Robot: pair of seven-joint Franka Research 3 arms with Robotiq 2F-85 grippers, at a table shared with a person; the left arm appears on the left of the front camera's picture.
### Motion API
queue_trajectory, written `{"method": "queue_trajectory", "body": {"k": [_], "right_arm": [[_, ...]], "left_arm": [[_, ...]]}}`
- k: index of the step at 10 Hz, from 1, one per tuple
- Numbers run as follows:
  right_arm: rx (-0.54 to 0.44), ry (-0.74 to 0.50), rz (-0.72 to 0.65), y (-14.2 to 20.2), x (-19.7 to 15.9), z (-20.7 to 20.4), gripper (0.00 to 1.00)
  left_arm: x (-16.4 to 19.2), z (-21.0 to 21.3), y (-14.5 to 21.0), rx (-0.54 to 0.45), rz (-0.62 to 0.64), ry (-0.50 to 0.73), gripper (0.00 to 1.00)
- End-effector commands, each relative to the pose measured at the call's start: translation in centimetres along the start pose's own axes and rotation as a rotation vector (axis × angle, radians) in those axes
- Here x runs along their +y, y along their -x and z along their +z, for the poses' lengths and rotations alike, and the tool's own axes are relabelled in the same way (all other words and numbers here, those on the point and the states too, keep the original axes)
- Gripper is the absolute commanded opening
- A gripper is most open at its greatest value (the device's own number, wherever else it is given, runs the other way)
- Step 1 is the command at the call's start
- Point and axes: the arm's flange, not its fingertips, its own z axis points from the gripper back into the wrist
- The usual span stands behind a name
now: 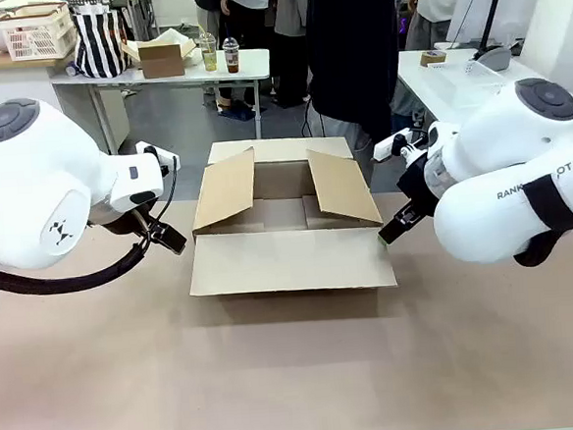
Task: Pack the gift set into the box.
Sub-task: Place both hands on the side flaps of the Package Box and spread them outward.
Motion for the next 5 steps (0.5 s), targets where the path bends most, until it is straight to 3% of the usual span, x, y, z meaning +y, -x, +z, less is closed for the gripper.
{"method": "queue_trajectory", "body": {"k": [1, 5], "right_arm": [[-0.002, 0.0, 0.001, -0.04, 0.02, 0.03, 1.0], [-0.002, 0.0, 0.001, -0.04, 0.02, 0.03, 1.0]], "left_arm": [[0.0, 0.01, 0.0, 0.0, 0.0, 0.0, 1.0], [0.0, 0.01, 0.0, 0.0, 0.0, 0.0, 1.0]]}}
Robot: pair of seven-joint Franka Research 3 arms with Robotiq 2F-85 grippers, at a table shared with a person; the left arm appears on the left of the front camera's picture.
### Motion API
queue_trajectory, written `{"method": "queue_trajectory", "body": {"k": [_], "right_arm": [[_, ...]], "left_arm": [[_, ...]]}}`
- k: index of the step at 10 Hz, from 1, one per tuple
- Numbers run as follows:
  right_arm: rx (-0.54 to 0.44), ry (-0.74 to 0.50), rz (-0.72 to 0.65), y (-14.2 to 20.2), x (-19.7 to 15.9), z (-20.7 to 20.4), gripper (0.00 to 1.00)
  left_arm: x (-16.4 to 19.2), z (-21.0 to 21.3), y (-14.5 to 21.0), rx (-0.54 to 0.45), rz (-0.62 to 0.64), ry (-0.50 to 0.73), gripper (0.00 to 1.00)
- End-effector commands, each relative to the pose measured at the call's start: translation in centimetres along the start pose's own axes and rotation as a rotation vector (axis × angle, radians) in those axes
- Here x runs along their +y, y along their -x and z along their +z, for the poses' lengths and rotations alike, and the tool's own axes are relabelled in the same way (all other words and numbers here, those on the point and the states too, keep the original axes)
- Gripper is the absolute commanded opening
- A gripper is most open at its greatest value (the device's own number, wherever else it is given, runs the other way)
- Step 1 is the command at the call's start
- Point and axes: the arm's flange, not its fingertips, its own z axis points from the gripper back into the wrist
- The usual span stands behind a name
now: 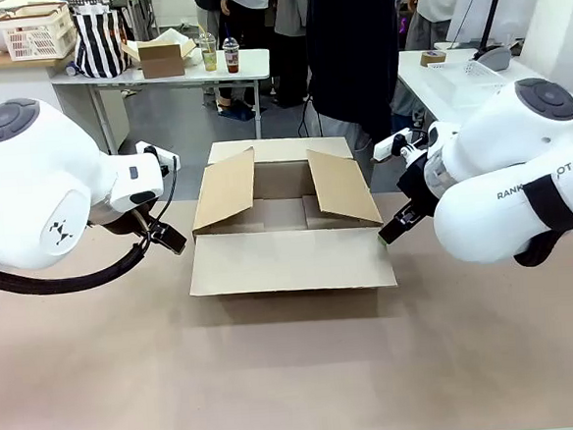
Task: Pack the gift set into the box.
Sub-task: Place both hands on the side flaps of the Package Box and spread them outward.
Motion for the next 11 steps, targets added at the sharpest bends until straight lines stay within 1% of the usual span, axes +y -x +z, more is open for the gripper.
{"method": "queue_trajectory", "body": {"k": [1, 9, 10, 11], "right_arm": [[-0.002, 0.0, 0.0, 0.0, 0.0, 0.0, 1.0], [0.0, 0.0, 0.0, 0.0, 0.0, 0.0, 1.0], [0.118, 0.008, -0.075, -0.8, -0.3, 2.0, 1.0], [0.144, -0.011, -0.176, -2.0, -0.9, 6.5, 1.0]], "left_arm": [[0.0, 0.0, 0.0, 0.0, 0.0, 0.0, 1.0], [0.0, 0.0, 0.0, 0.0, 0.0, 0.0, 1.0], [0.1, 2.3, -0.3, 0.046, 0.005, 0.042, 1.0], [-0.2, 6.6, -1.2, 0.159, 0.118, 0.091, 1.0]]}}
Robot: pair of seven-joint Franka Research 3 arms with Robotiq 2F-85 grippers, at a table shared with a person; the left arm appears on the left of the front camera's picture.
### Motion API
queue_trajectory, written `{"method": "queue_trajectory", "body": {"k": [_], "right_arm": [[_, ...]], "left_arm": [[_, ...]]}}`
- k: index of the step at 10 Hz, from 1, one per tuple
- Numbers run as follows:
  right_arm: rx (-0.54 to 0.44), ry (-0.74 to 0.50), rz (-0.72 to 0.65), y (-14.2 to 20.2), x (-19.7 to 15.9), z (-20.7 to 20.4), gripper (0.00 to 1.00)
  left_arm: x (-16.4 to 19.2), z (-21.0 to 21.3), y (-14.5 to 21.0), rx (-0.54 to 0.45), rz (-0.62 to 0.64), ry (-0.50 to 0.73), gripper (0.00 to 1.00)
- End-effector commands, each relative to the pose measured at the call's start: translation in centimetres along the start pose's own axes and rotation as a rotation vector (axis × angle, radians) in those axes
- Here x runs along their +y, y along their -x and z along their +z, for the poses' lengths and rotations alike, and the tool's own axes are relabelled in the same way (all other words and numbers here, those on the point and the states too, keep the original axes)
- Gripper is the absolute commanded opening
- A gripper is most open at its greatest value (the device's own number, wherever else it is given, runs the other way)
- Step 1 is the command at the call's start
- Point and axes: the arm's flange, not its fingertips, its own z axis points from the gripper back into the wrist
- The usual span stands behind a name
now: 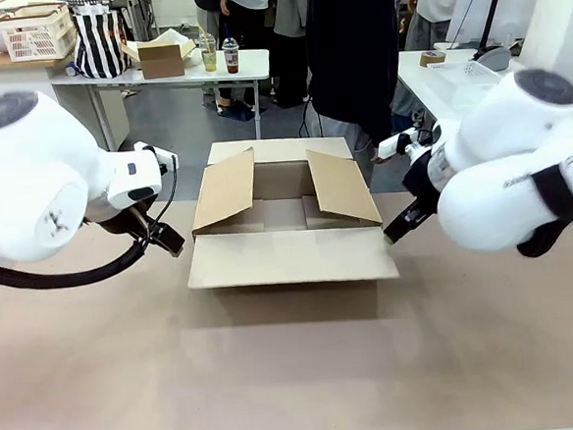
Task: Pack the gift set into the box.
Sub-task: Place both hands on the side flaps of the Package Box and spread them outward.
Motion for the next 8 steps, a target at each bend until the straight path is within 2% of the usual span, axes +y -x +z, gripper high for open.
{"method": "queue_trajectory", "body": {"k": [1, 3, 4, 5, 6, 7, 8], "right_arm": [[0.07, 0.016, -0.161, -1.6, 0.2, 10.0, 1.0], [-0.052, -0.018, -0.165, -0.5, 1.3, 18.0, 1.0], [-0.124, 0.005, -0.121, 0.8, 2.7, 20.7, 1.0], [-0.188, 0.038, -0.092, 1.8, 3.6, 21.8, 1.0], [-0.205, 0.167, -0.13, 2.0, 3.8, 20.7, 1.0], [-0.13, 0.019, -0.114, 0.6, 2.3, 22.7, 1.0], [-0.13, 0.019, -0.114, 0.6, 2.3, 22.7, 1.0]], "left_arm": [[-1.1, 8.9, -0.5, 0.107, 0.118, 0.056, 1.0], [-2.3, 14.9, 2.1, 0.023, 0.078, 0.097, 1.0], [-3.4, 17.4, 3.5, -0.072, 0.032, 0.199, 1.0], [-4.4, 18.7, 4.1, -0.193, 0.048, 0.171, 1.0], [-2.7, 15.9, 1.4, 0.012, 0.055, 0.125, 1.0], [-2.7, 15.9, 1.4, 0.012, 0.055, 0.125, 1.0], [-2.7, 15.9, 1.4, 0.012, 0.055, 0.125, 1.0]]}}
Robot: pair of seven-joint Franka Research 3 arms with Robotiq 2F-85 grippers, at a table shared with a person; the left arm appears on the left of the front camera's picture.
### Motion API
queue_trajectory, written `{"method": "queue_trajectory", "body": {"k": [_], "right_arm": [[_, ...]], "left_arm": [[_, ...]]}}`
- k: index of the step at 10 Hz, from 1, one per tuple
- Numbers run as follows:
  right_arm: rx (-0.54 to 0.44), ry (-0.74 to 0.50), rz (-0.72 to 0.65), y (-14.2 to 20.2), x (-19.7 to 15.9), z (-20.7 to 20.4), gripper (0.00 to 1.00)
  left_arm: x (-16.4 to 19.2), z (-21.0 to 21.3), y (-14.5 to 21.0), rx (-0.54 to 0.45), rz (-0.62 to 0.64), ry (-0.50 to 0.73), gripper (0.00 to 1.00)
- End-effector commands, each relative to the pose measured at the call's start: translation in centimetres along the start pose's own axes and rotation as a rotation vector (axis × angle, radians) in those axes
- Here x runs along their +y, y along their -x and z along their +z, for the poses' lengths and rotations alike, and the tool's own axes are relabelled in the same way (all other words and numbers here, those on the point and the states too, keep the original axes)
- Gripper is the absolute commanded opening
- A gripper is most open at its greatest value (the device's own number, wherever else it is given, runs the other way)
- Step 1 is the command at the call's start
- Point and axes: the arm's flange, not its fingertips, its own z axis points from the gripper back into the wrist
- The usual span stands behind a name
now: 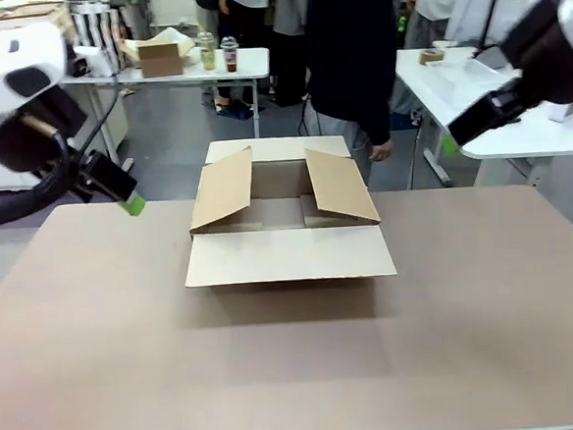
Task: Pack the gift set into the box.
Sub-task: Place both hands on the side flaps of the Package Box and spread them outward.
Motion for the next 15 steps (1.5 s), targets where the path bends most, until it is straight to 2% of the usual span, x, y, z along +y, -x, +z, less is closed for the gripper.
{"method": "queue_trajectory", "body": {"k": [1, 2, 3, 4, 5, 6, 7, 8, 9, 10, 11, 15], "right_arm": [[-0.017, 0.008, 0.007, 0.1, 0.3, 0.5, 1.0], [-0.089, -0.167, -0.134, 0.4, -1.0, 1.1, 1.0], [-0.179, -0.391, -0.321, 1.0, -3.1, 3.1, 1.0], [-0.199, -0.611, -0.552, 1.8, -5.5, 4.6, 1.0], [-0.214, -0.769, -0.791, 3.3, -8.2, 5.6, 1.0], [-0.256, -0.854, -0.947, 4.9, -10.5, 6.0, 1.0], [-0.309, -0.904, -1.075, 6.5, -12.4, 6.2, 1.0], [-0.348, -0.92, -1.184, 8.1, -14.1, 6.2, 1.0], [-0.342, -0.871, -1.248, 9.4, -15.1, 5.6, 1.0], [-0.312, -0.837, -1.251, 9.8, -15.4, 4.7, 1.0], [-0.256, -0.828, -0.92, 6.8, -17.1, 8.0, 1.0], [-0.256, -0.828, -0.92, 6.8, -17.1, 8.0, 1.0]], "left_arm": [[-0.6, 1.6, 0.2, -0.039, -0.012, 0.002, 1.0], [0.1, 2.3, 0.1, -0.08, -0.04, 0.29, 1.0], [1.3, 4.5, 0.7, -0.14, -0.031, 0.549, 1.0], [3.3, 6.5, 2.0, -0.227, -0.046, 0.736, 1.0], [5.9, 8.1, 3.8, -0.327, -0.009, 0.92, 1.0], [8.3, 8.9, 5.6, -0.484, 0.031, 1.091, 1.0], [10.2, 8.7, 7.0, -0.586, 0.125, 1.194, 1.0], [11.6, 8.3, 8.1, -0.671, 0.234, 1.249, 1.0], [11.9, 7.8, 8.8, -0.743, 0.34, 1.235, 1.0], [11.1, 7.5, 8.4, -0.726, 0.373, 1.175, 1.0], [14.1, 11.6, 7.8, -0.652, 0.14, 1.104, 1.0], [14.1, 11.6, 7.8, -0.652, 0.14, 1.104, 1.0]]}}
